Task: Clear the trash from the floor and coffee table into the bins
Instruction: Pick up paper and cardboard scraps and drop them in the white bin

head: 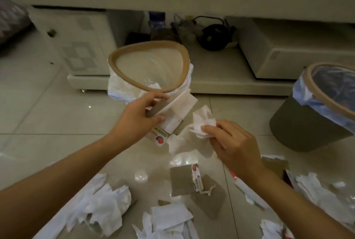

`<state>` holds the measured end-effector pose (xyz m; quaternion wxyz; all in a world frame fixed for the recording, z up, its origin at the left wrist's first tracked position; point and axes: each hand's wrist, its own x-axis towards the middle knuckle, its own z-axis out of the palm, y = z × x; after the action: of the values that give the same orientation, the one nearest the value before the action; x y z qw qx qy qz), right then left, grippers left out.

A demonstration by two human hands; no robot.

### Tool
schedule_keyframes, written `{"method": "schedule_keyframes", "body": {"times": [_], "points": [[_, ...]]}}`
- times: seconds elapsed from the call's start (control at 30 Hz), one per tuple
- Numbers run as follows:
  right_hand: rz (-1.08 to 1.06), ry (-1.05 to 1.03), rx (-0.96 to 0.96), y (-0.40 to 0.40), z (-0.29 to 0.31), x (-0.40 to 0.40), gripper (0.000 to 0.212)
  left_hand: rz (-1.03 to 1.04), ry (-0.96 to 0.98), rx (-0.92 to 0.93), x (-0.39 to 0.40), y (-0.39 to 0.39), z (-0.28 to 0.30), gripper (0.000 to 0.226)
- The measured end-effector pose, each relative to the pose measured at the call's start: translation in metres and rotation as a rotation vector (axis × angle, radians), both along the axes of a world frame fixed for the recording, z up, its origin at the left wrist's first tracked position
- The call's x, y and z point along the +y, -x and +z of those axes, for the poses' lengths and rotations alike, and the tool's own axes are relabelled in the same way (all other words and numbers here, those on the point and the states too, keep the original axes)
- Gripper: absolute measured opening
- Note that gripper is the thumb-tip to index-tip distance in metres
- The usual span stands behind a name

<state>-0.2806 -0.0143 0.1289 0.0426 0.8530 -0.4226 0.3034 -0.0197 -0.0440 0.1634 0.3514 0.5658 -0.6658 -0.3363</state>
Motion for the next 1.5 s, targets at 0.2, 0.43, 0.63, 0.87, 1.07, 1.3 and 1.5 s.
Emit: {"method": "schedule_keyframes", "body": {"times": [0.2, 0.43, 0.63, 0.87, 1.07, 1.3, 1.5], "points": [[0.024, 0.176, -0.124, -0.051, 0.080, -0.058, 0.024, 0.156, 0.176, 0.133, -0.046, -0.026, 0.075, 0.042], [-0.008, 0.221, -0.128, -0.124, 0.124, -0.124, 0.008, 0.326, 0.125, 0.222, -0.110, -0.044, 0.079, 0.050], [-0.091, -0.053, 0.029, -0.152, 0.073, -0.161, 0.033, 0.203, -0.148, 0.082, -0.138, -0.047, 0.051, 0.056], [-0.094, 0.030, 0.103, -0.128, 0.053, -0.136, 0.041, 0.143, 0.060, 0.106, -0.112, -0.049, 0.029, 0.045], [-0.058, 0.148, 0.065, -0.086, 0.039, -0.086, 0.033, -0.011, 0.313, -0.046, -0.059, -0.012, 0.012, 0.040], [-0.114, -0.031, 0.174, -0.009, -0.030, -0.022, 0.034, -0.359, 0.400, -0.389, -0.016, 0.050, -0.044, 0.048], [-0.195, -0.279, 0.325, 0.046, -0.077, 0.016, 0.035, -0.513, 0.170, -0.604, -0.012, 0.084, -0.117, 0.067]]}}
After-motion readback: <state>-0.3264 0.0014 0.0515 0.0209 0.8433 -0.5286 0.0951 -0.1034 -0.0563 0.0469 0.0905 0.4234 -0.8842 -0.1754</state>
